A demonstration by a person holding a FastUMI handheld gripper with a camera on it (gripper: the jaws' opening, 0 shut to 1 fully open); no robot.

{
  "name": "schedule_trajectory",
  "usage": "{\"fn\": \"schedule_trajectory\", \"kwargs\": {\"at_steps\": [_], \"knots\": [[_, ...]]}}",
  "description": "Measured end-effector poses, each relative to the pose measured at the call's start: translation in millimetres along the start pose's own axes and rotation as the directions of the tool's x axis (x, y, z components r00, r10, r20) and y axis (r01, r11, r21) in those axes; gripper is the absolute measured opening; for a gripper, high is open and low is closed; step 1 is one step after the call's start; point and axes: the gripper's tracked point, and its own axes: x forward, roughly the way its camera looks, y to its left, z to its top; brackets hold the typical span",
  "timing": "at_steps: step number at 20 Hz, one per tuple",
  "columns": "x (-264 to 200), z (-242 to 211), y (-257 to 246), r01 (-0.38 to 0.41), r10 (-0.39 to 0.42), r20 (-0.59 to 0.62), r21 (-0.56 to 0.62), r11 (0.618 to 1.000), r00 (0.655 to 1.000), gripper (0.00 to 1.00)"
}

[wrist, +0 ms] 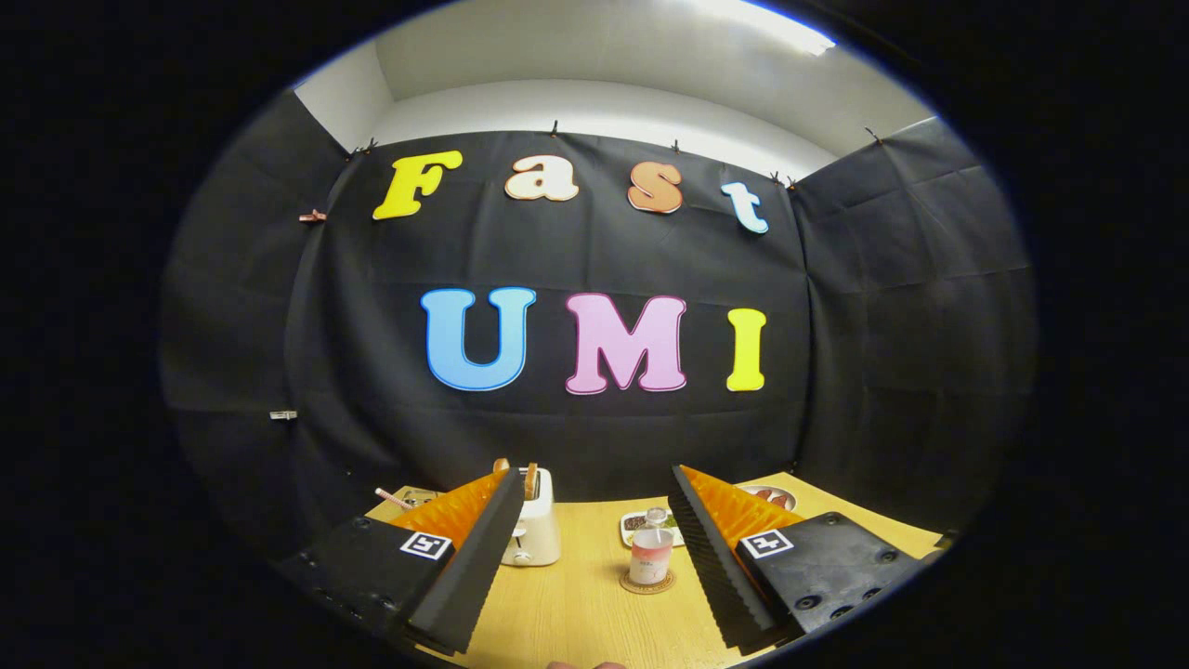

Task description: Take the bottle from table, then pour the juice into the cup, finally place the bottle on the coaster

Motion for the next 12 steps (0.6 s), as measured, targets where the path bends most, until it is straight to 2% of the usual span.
{"fn": "schedule_trajectory", "kwargs": {"at_steps": [3, 12], "knots": [[-9, -3, 7, -0.025, 0.025, -0.013, 0.018, 1.0, 1.0, 0.97], [-19, -7, 11, -0.016, 0.017, -0.031, 0.019, 1.0, 0.999, 0.97]]}}
